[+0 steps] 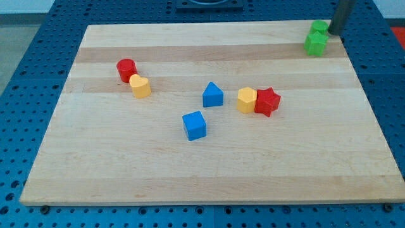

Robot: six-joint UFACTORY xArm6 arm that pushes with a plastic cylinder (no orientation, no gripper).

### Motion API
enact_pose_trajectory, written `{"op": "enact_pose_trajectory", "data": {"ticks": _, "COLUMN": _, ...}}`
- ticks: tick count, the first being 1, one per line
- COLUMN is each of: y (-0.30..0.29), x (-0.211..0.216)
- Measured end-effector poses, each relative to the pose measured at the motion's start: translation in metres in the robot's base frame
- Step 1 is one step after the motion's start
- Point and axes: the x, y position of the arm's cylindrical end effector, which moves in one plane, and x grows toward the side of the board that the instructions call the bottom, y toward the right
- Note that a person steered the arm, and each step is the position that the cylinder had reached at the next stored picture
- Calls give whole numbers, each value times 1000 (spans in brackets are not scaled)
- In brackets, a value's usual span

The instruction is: Slightly move the green star to the left side

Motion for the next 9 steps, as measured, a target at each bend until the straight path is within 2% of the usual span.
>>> {"op": "enact_pose_trajectory", "data": {"ticks": 1, "y": -20, "x": 0}}
{"op": "enact_pose_trajectory", "data": {"ticks": 4, "y": -11, "x": 5}}
{"op": "enact_pose_trajectory", "data": {"ticks": 6, "y": -11, "x": 33}}
{"op": "enact_pose_trajectory", "data": {"ticks": 9, "y": -19, "x": 46}}
